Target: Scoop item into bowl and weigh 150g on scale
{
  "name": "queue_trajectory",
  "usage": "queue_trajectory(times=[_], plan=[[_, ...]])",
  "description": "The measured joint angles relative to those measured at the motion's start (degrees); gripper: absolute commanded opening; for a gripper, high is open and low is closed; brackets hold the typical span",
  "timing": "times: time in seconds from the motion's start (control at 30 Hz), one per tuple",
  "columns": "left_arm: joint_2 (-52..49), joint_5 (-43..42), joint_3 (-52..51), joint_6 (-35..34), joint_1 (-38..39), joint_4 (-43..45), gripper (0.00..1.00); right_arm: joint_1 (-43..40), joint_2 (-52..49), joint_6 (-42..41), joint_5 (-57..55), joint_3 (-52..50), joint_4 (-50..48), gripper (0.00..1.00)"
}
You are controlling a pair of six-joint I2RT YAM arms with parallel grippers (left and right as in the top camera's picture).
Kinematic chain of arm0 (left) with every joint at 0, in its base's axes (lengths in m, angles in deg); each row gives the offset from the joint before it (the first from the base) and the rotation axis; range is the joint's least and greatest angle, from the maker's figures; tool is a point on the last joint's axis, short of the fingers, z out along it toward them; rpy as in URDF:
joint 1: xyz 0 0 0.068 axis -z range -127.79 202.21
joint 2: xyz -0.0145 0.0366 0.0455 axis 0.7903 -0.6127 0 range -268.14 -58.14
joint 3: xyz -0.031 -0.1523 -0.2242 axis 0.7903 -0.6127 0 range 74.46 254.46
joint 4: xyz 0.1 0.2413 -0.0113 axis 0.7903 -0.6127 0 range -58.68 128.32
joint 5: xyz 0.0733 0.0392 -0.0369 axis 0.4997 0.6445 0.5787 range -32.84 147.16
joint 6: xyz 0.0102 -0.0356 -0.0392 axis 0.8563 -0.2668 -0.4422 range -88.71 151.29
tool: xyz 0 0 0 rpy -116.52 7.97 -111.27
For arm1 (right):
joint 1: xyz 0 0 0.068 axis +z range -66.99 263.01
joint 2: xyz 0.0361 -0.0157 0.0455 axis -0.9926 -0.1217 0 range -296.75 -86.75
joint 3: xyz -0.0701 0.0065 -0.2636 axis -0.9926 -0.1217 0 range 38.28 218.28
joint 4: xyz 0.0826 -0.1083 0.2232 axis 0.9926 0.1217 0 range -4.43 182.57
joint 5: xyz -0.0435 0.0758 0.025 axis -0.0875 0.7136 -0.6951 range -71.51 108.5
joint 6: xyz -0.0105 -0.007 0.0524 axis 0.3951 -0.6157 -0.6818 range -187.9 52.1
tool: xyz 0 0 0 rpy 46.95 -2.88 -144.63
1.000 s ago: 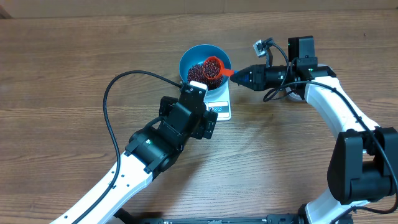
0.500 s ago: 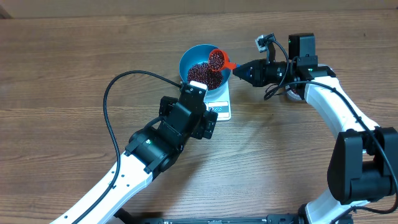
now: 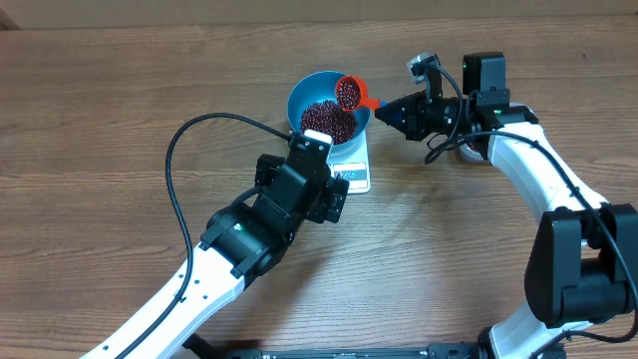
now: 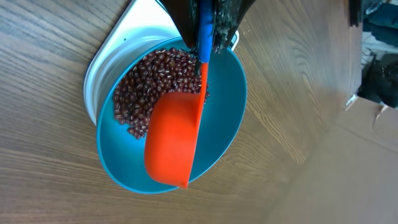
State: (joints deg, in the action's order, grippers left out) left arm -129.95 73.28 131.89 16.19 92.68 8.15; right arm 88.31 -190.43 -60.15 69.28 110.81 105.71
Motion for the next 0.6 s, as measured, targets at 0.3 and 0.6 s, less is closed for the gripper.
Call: queue_trajectory(times=[0.3,0.6], plan=[[0.0,0.0,0.0,0.0,0.0,0.0,1.0,0.0,0.0,2.4,0.0,0.0,0.0,0.04],[0.0,0.0,0.0,0.0,0.0,0.0,1.0,0.9,0.0,7.5,-0.1,0.0,0.0,0.04]])
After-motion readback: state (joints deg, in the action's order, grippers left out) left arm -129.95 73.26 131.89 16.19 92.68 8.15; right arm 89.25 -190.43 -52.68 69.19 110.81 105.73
